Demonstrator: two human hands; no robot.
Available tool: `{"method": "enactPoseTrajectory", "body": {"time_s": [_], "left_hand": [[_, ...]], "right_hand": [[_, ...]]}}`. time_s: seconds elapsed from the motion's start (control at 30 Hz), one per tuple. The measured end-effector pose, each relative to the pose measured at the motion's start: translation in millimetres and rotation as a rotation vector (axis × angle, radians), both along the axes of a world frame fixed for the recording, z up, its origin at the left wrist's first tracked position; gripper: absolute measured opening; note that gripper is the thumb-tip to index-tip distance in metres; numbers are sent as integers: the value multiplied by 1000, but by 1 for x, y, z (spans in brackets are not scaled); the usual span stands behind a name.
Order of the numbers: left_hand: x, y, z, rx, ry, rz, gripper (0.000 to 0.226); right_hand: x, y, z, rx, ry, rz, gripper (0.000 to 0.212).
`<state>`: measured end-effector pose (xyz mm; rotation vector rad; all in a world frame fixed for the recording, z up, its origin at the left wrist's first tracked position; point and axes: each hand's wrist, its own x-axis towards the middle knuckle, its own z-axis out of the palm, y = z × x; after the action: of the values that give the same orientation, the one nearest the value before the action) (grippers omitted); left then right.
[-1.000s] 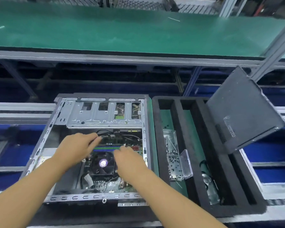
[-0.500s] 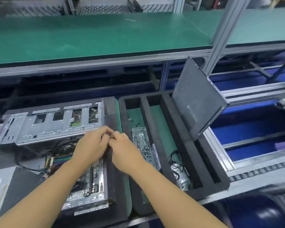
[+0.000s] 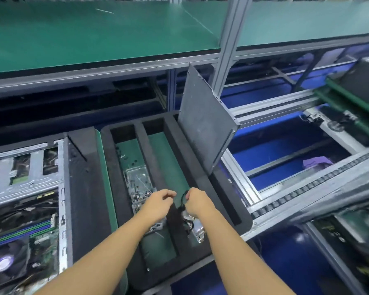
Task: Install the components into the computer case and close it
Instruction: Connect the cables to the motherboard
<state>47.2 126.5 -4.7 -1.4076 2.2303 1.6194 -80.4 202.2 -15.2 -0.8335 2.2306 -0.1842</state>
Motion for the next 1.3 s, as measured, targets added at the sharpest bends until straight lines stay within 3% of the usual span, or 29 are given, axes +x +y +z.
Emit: {"method": "enactPoseTrajectory", "body": {"time_s": [0.33,0.6,0.73,0.83,0.97,1.1,1.3], "left_hand": [[1,-4,-19,229,37,261,26],[14,-15,4,194,149,303,26],[24,-18,21,241,225,342,27],[33,-21,33,389,309,364,20],[45,-30,49,623,517,410,35],[68,-39,69,711,713,406,38],[114,-53,91,796,1102,688,29]], "right_hand": [[13,12,-71,231,-66,158,38],[10,5,-37,-409,68,-167,31],[7,-6,-5,-715,-150,-442,31],[12,-15,20,-885,-448,-596,35],[40,-30,46,-1024,-814,-444,37],[72,-41,67,-1037,-959,-281,37],[101,-45,79,-955,-1042,-153,31]]}}
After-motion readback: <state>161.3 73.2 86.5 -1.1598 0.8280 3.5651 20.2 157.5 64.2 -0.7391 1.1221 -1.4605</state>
